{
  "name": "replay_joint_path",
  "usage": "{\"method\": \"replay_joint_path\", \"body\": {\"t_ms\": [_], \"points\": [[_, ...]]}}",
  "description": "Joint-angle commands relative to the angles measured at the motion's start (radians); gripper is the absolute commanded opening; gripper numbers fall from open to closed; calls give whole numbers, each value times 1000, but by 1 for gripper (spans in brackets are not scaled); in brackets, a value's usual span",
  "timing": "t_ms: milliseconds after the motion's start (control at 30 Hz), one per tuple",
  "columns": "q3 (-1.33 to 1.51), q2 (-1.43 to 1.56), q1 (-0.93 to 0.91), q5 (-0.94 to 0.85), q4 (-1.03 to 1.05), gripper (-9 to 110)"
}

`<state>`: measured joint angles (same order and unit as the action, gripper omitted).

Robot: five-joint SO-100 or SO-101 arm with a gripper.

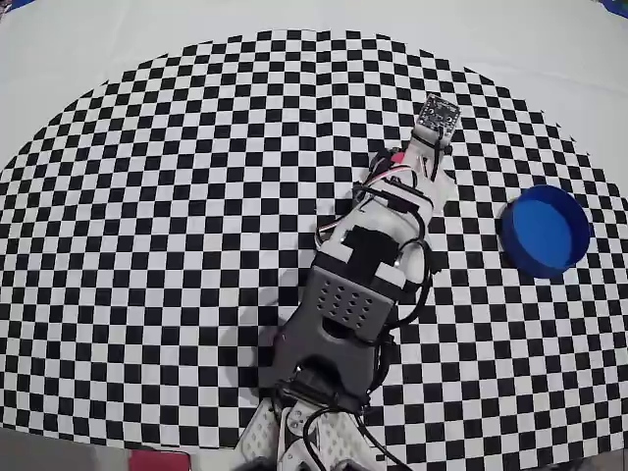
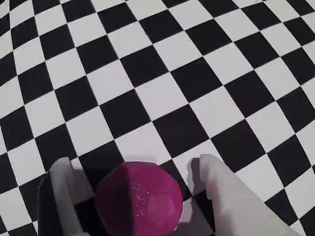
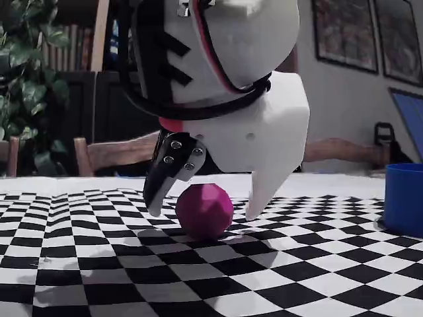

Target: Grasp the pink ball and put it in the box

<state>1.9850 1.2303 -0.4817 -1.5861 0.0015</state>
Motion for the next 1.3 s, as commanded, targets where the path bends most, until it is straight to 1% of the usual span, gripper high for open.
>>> {"method": "replay_joint_path", "body": {"t_ms": [0, 1267], "points": [[-37, 2, 2, 6, 3, 30], [-18, -20, 2, 2, 3, 30]]}}
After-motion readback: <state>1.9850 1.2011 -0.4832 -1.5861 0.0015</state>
